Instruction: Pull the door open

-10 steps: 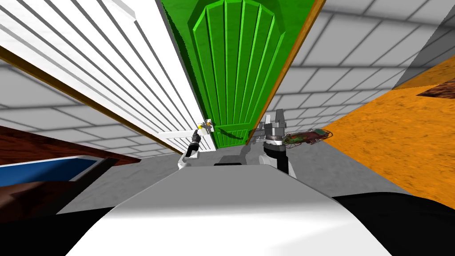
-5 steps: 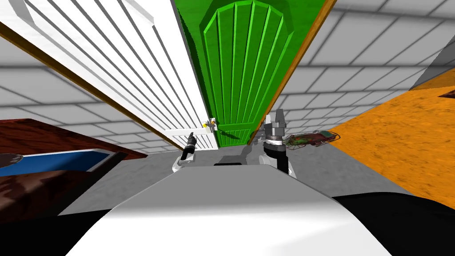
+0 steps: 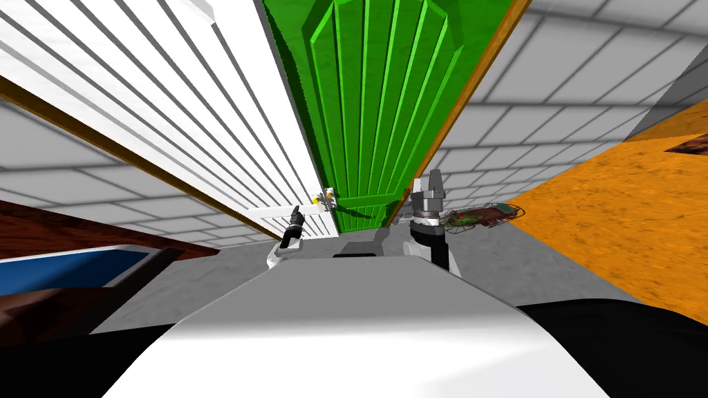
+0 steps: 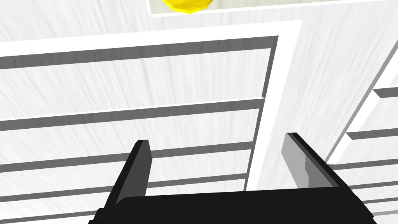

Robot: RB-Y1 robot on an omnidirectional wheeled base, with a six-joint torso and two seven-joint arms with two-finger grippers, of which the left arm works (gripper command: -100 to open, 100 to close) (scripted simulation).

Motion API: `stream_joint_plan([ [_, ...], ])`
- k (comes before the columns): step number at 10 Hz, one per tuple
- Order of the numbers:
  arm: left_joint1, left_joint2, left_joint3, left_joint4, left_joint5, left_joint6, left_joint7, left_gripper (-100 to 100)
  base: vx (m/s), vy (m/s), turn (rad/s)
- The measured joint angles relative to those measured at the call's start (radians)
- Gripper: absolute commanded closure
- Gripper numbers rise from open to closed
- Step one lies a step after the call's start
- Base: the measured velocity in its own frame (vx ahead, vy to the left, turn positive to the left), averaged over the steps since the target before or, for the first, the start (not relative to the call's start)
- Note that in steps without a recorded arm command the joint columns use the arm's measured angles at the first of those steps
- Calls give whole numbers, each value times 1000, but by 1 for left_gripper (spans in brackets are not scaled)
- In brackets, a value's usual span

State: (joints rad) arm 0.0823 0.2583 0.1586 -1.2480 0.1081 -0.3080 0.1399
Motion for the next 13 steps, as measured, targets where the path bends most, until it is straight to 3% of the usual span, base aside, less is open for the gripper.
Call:
stream_joint_plan([
  [3,-35,-16,-25,0,-3,-7,1,-100,176,-62,-114],
  [4,-37,-17,-27,-2,-4,-7,0,100,-8,3,20],
  [10,-35,-17,-28,0,-4,-6,0,100,-34,9,2],
  [13,-21,0,-19,-1,-1,-11,7,100,-201,57,33],
])
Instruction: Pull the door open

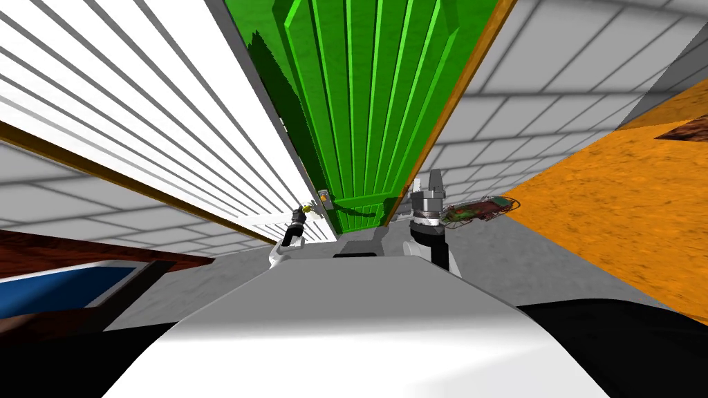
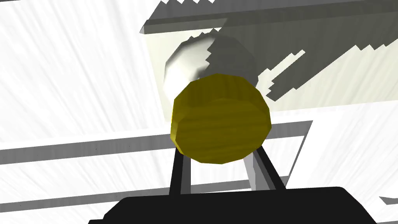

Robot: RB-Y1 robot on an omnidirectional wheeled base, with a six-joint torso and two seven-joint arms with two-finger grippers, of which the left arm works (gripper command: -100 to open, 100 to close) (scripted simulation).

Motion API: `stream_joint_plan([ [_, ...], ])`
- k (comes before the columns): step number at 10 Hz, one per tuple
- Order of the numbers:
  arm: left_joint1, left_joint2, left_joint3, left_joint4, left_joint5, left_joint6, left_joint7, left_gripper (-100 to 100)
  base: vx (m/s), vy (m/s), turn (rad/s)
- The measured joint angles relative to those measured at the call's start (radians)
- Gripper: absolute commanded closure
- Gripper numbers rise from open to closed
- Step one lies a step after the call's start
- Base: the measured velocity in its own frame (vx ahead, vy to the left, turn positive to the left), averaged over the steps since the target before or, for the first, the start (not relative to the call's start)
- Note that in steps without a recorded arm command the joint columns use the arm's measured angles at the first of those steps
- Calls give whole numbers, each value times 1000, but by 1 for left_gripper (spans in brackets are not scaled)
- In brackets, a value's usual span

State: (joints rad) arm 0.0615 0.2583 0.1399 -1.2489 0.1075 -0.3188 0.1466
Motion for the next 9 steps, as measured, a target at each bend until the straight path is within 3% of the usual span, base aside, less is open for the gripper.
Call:
stream_joint_plan([
  [1,19,4,5,-12,1,7,0,-100,-238,43,-95],
  [4,34,3,-38,-47,-4,4,12,-100,-230,24,-111],
  [6,40,14,-75,-59,-6,-9,28,-100,-244,35,-102],
  [7,44,17,-91,-70,-7,-11,34,-100,-97,21,-17],
  [9,44,17,-88,-65,-6,-13,35,-100,119,35,-17],
])
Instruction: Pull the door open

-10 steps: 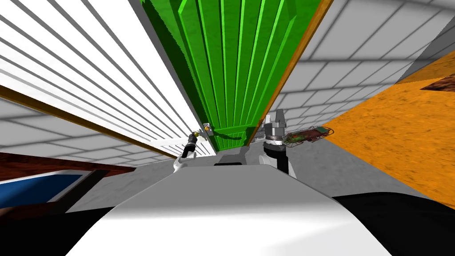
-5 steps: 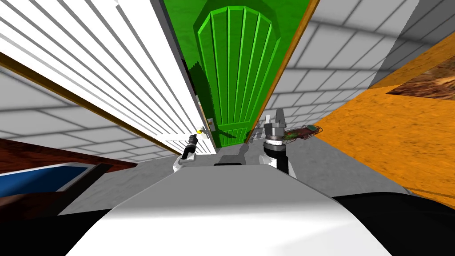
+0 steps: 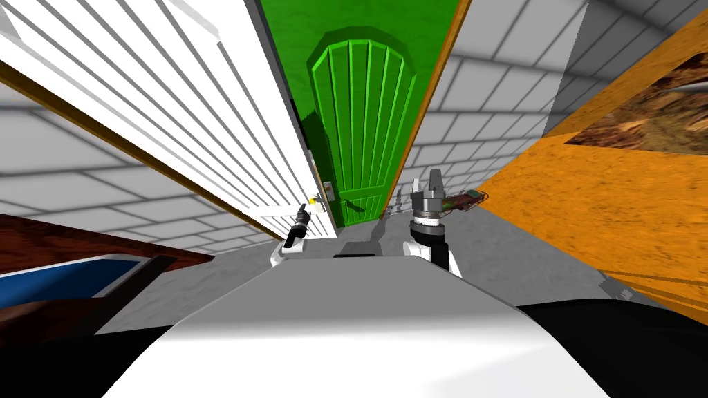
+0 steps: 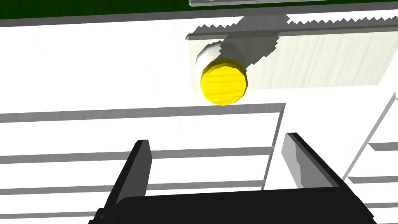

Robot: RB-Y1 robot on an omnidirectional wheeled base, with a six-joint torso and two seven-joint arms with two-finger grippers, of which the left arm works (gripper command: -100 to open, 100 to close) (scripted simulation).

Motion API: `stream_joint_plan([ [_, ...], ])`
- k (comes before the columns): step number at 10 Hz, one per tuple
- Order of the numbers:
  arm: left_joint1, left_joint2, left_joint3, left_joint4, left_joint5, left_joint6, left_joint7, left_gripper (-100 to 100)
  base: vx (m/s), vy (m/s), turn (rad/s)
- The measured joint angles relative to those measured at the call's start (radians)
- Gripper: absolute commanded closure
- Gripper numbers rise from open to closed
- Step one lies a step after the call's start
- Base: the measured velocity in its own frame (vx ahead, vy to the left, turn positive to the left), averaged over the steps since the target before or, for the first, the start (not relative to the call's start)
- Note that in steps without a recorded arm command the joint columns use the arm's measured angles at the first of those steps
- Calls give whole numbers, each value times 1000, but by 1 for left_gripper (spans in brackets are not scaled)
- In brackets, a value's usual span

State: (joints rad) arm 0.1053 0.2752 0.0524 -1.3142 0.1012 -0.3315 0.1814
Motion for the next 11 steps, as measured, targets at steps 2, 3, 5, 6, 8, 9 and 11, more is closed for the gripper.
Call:
stream_joint_plan([
  [2,-7,0,9,15,1,-6,-2,-100,181,31,-32],
  [3,-11,1,13,22,2,-9,-2,-100,216,-3,-49],
  [5,-21,0,17,30,3,-14,-3,-100,144,-2,-30],
  [6,-22,-1,17,30,3,-14,-3,100,-4,2,15],
  [8,-22,0,18,28,3,-15,-3,100,-34,-1,-8],
  [9,-22,0,18,30,3,-14,-4,100,-17,2,-1],
  [11,-20,-1,16,31,2,-12,-4,100,-4,0,2],
])
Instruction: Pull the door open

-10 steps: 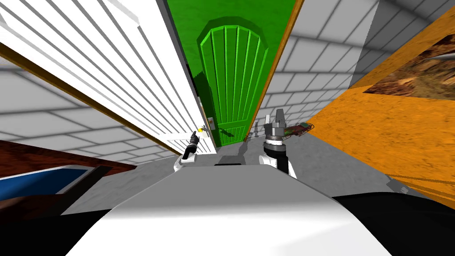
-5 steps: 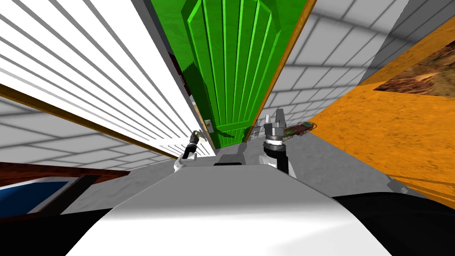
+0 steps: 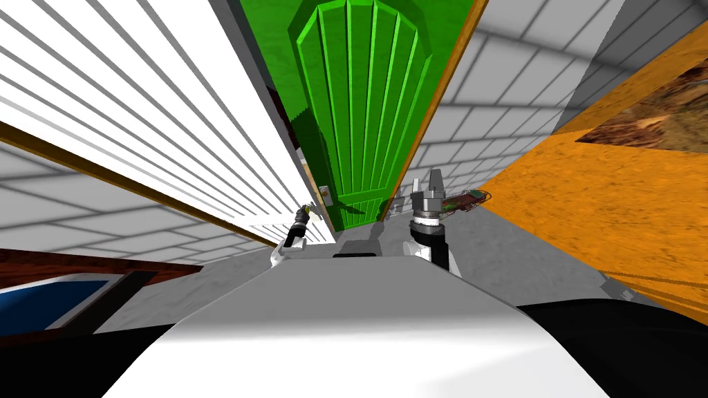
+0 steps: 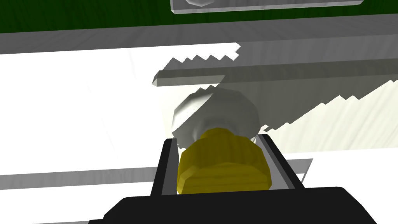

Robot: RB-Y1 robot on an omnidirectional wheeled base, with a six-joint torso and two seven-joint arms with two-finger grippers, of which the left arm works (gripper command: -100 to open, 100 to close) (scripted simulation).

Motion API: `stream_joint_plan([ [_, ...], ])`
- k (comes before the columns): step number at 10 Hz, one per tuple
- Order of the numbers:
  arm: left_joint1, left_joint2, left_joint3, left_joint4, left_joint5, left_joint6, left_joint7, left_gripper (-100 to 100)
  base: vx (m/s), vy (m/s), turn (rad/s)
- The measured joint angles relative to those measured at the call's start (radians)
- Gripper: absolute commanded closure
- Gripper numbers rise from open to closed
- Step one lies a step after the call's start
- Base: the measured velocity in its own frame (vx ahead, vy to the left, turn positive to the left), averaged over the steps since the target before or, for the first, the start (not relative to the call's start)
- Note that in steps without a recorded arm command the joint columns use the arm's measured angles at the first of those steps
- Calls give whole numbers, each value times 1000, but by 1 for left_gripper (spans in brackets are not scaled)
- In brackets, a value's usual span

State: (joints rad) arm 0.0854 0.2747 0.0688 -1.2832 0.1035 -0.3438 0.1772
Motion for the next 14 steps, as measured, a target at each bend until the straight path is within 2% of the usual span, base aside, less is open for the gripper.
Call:
stream_joint_plan([
  [1,0,0,0,0,0,0,0,100,-118,33,-127],
  [4,11,38,-20,-4,6,-20,29,100,-173,86,-167],
  [6,31,58,-37,-19,7,-23,47,100,-205,84,-163],
  [10,69,126,-82,-37,16,-55,104,100,-257,116,-216],
  [11,77,142,-94,-46,18,-59,117,100,-127,52,-51],
  [12,81,142,-99,-45,17,-58,120,100,-163,46,-126],
  [13,94,154,-103,-53,18,-64,126,100,-252,101,-177],
  [14,104,170,-110,-55,20,-82,139,100,-217,92,-137],
])
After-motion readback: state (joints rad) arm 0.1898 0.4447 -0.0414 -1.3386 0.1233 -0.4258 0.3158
